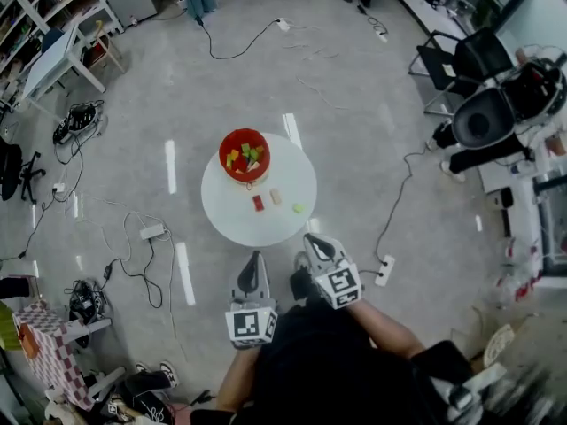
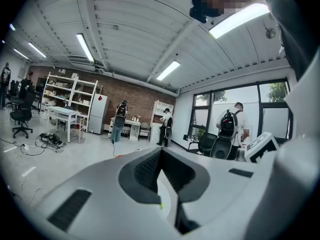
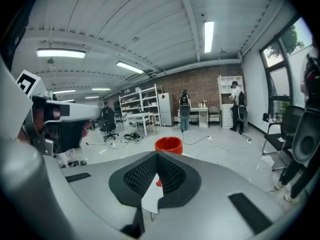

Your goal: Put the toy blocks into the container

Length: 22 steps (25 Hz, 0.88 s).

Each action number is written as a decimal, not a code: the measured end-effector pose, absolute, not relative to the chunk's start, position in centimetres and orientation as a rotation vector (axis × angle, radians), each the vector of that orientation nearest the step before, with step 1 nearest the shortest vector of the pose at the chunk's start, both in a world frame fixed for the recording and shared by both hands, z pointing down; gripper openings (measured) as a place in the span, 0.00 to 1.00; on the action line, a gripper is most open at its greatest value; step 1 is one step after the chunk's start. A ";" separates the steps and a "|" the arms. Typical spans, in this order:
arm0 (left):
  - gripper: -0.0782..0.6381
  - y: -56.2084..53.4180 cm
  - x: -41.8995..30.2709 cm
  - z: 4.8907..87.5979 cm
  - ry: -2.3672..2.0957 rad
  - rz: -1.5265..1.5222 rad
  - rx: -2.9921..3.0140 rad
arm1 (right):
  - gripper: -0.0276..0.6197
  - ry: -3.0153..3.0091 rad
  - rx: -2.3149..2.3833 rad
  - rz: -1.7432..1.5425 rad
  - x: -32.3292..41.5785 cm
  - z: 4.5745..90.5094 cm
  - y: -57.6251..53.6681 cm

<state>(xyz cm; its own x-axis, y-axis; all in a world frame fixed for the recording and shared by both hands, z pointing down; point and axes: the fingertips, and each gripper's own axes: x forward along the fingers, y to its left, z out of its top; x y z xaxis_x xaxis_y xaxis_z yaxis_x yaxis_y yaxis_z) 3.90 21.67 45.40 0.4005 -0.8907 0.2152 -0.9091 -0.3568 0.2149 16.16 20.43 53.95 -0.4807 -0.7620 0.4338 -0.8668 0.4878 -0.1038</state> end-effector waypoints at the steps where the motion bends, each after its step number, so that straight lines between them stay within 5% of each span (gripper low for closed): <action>1: 0.11 21.0 4.3 45.5 -1.579 0.090 2.358 | 0.04 -2.403 1.352 0.450 16.5 54.6 19.7; 22: 0.11 11.9 6.1 46.7 -1.550 0.131 2.347 | 0.14 -2.098 0.991 0.579 16.9 72.8 11.5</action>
<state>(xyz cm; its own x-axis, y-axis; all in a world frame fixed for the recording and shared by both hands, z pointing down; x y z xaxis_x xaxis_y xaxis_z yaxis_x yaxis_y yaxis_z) 6.06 11.88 46.72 0.4054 -0.8788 0.2516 -0.9086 -0.3570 0.2171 16.94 11.52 72.76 -0.4341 -0.4642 0.7720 -0.7947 0.6010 -0.0855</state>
